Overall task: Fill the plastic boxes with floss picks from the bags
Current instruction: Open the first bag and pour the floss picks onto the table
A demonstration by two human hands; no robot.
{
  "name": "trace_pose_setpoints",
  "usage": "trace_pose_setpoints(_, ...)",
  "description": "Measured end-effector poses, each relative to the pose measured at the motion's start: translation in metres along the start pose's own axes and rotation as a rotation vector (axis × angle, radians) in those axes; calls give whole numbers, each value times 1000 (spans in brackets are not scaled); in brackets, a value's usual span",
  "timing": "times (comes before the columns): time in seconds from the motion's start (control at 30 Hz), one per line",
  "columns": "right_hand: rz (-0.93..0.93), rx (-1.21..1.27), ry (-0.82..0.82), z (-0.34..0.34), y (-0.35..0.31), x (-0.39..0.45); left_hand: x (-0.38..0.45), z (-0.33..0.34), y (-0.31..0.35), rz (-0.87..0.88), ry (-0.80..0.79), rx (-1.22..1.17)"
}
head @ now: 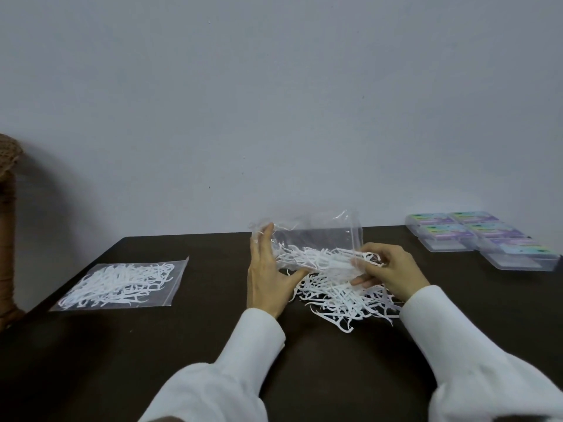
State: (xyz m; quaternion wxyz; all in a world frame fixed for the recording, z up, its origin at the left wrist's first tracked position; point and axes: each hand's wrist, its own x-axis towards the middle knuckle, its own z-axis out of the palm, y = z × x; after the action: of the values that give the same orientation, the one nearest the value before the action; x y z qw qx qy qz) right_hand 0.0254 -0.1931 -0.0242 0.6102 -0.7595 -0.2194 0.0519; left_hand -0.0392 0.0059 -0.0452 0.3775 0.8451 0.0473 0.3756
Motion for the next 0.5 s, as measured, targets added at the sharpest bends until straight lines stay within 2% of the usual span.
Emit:
trace_pose_setpoints(0.27,-76,-95,148,-7,2,3,2,0,-4,-77,68,-39)
trace_pose_setpoints(0.4,-74,37,198,-10,5,6,4,-1,-8,-122,88,-105)
trace_pose_setpoints(0.5,-61,231,226,-13,4,7,5,-2,-8,-145,105,-155)
